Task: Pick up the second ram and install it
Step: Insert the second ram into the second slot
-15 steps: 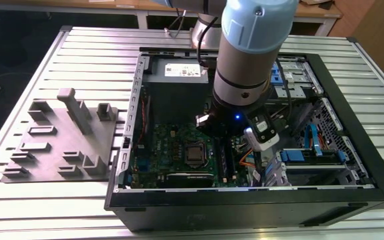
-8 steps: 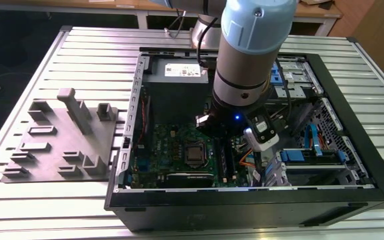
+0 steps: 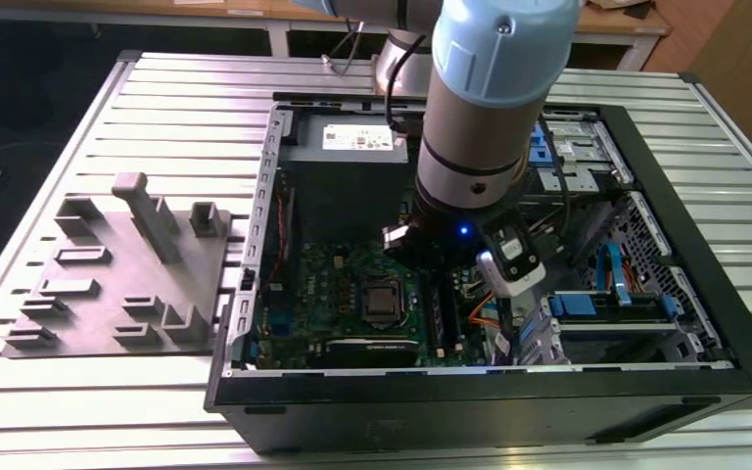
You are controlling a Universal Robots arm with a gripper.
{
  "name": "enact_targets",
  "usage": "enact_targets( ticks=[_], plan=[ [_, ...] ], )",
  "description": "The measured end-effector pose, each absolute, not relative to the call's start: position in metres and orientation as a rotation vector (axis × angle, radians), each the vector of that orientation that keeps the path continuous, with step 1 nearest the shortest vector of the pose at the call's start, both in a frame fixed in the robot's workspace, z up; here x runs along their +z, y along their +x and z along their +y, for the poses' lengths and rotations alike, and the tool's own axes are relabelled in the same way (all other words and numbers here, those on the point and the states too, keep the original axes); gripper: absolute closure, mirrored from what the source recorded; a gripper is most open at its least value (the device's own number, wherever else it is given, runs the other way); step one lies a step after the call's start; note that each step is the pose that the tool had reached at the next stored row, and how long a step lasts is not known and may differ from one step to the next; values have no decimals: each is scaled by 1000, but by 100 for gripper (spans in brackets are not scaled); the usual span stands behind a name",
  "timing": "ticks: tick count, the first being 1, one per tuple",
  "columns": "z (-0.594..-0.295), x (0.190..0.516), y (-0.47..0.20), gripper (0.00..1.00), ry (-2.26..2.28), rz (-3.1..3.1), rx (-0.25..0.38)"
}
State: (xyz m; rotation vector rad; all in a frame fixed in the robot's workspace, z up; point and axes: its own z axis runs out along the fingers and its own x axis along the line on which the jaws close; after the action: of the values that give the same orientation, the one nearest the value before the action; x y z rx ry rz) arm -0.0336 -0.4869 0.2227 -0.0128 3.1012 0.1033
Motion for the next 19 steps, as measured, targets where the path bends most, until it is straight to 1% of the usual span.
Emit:
enact_targets(
  ticks=[19],
  plan=[
    [-491,223,-34,91,-13,3101,103]
  ],
)
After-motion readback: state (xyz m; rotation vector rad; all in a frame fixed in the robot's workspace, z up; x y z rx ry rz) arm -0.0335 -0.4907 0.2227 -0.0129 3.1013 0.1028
